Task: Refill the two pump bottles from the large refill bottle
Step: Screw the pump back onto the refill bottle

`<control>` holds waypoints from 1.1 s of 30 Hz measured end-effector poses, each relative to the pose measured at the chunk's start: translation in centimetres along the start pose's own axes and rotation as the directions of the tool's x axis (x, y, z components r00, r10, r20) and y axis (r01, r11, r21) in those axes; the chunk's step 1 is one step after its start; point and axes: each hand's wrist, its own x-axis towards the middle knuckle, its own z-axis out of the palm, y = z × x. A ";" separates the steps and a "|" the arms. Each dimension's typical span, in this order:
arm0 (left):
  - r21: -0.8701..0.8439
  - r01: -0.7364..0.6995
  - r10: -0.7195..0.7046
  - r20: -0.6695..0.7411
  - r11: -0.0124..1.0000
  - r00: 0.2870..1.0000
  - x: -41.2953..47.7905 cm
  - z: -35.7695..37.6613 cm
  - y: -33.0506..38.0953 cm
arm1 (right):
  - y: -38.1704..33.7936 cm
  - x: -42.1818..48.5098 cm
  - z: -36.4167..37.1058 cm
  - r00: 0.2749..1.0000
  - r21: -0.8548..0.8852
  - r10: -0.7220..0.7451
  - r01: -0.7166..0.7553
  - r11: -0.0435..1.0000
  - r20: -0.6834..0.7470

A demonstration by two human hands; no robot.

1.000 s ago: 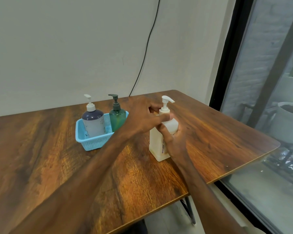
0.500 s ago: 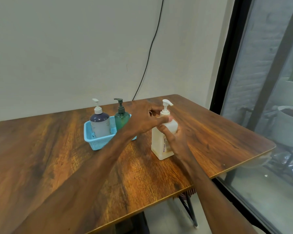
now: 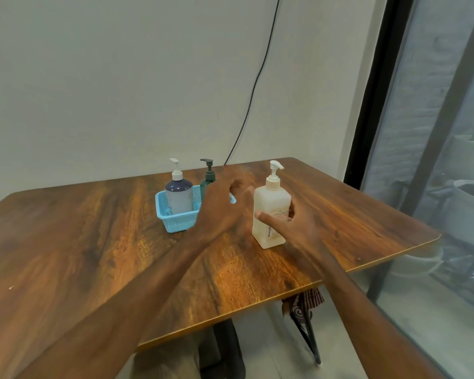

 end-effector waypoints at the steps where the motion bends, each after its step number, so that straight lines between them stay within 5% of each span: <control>1: 0.090 0.006 -0.004 -0.018 0.996 1.000 -0.9 -0.4 -1.3 | 0.2 0.1 0.2 1.000 -0.032 0.012 -0.012 0.999 -0.004; 5: 0.519 0.130 -0.183 0.052 0.845 0.982 -2.7 -1.5 -6.6 | 0.9 0.5 1.6 0.998 -0.073 0.042 -0.045 0.996 -0.044; 9: 0.638 0.094 -0.212 0.111 0.764 0.971 -2.7 -1.5 -9.4 | 0.9 1.4 2.8 0.998 -0.080 0.062 -0.064 0.995 -0.031; 15: 0.661 0.022 -0.140 0.125 0.750 0.982 -1.4 -0.9 -10.7 | 1.0 2.4 3.8 0.997 -0.121 0.065 -0.070 0.990 -0.044; 33: 0.595 0.168 -0.264 0.077 0.786 0.961 7.3 3.0 -13.9 | 2.3 4.0 5.6 0.993 -0.173 0.065 -0.081 0.982 -0.095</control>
